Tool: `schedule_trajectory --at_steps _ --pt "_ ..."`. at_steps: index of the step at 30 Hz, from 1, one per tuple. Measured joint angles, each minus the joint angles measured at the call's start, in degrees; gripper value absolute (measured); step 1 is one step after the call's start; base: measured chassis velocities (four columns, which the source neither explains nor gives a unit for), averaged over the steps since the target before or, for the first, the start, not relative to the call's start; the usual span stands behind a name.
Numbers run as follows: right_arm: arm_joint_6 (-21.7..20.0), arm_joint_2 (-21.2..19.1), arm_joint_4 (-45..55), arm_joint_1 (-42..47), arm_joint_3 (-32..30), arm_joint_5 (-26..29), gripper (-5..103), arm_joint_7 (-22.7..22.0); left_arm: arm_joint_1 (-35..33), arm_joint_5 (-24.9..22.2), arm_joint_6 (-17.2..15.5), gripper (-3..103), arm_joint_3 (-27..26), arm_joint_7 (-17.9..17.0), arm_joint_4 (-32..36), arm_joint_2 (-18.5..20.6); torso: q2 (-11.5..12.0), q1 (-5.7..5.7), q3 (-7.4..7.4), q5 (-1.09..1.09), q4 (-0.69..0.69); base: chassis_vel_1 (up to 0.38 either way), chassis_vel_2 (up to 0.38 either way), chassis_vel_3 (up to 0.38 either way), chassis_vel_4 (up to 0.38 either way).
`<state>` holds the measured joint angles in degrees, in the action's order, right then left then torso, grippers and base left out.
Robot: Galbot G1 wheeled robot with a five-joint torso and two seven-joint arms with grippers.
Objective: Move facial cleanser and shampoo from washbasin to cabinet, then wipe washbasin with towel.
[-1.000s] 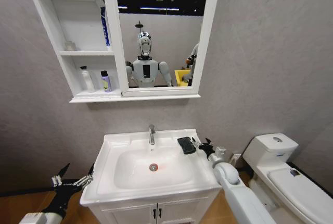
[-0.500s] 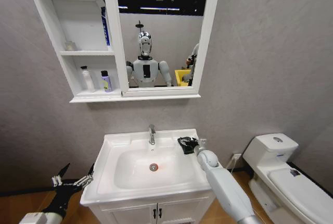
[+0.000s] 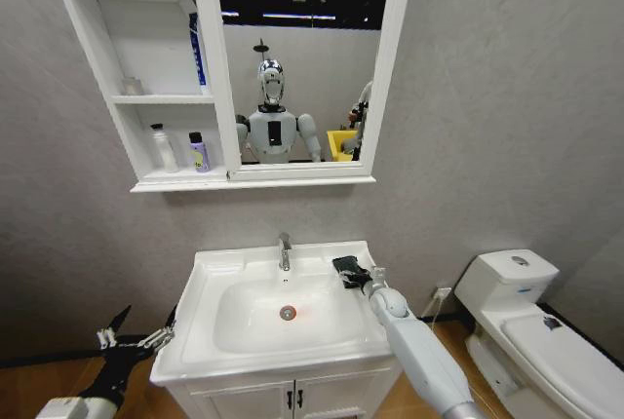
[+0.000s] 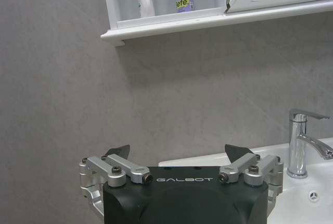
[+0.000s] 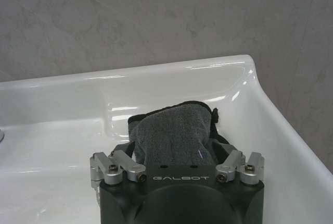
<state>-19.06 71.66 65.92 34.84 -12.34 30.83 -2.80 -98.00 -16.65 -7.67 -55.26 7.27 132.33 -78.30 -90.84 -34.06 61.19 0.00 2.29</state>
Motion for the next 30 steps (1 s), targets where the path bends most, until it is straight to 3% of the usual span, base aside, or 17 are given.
schedule_trajectory --at_steps 6,8,10,17,20,25,30 --pt "0.1 0.1 -0.6 -0.3 0.5 -0.1 58 0.1 0.0 0.0 0.0 100 0.0 0.0 0.0 0.0 0.0 0.0 0.0 0.0 0.0 0.0 0.0 0.0 0.0" --pt "0.1 0.0 -0.5 -0.2 0.5 -0.1 58 0.0 0.0 0.0 0.0 100 0.0 0.0 0.0 0.0 0.0 0.0 0.0 0.0 0.0 0.0 0.0 0.0 0.0" --pt "0.1 -0.3 -0.4 0.0 0.7 -0.2 47 0.0 0.0 0.0 0.0 100 0.0 0.0 0.0 0.0 0.0 0.0 0.0 0.0 0.0 0.0 0.0 0.0 0.0" --pt "0.1 -0.9 0.3 0.3 0.7 -0.1 25 -0.1 0.0 0.0 0.0 100 0.0 0.0 0.0 0.0 0.0 0.0 0.0 0.0 0.0 0.0 0.0 0.0 0.0" --pt "-0.1 -1.4 0.9 0.5 0.6 -0.1 10 -0.2 0.0 0.0 0.0 100 0.0 0.0 0.0 0.0 0.0 0.0 0.0 0.0 0.01 0.0 0.0 0.0 0.0" --pt "-1.0 -2.0 4.8 1.4 0.6 0.1 5 -0.5 0.0 0.0 0.0 100 0.0 0.0 0.0 0.0 0.0 -0.01 0.0 0.0 0.02 0.0 0.0 0.0 0.0" --pt "-4.8 -3.5 16.5 3.2 5.0 4.4 5 -4.2 0.0 0.0 0.0 100 0.0 0.0 0.0 0.0 0.0 0.0 -0.01 -0.02 -0.02 0.0 0.0 0.0 0.0"
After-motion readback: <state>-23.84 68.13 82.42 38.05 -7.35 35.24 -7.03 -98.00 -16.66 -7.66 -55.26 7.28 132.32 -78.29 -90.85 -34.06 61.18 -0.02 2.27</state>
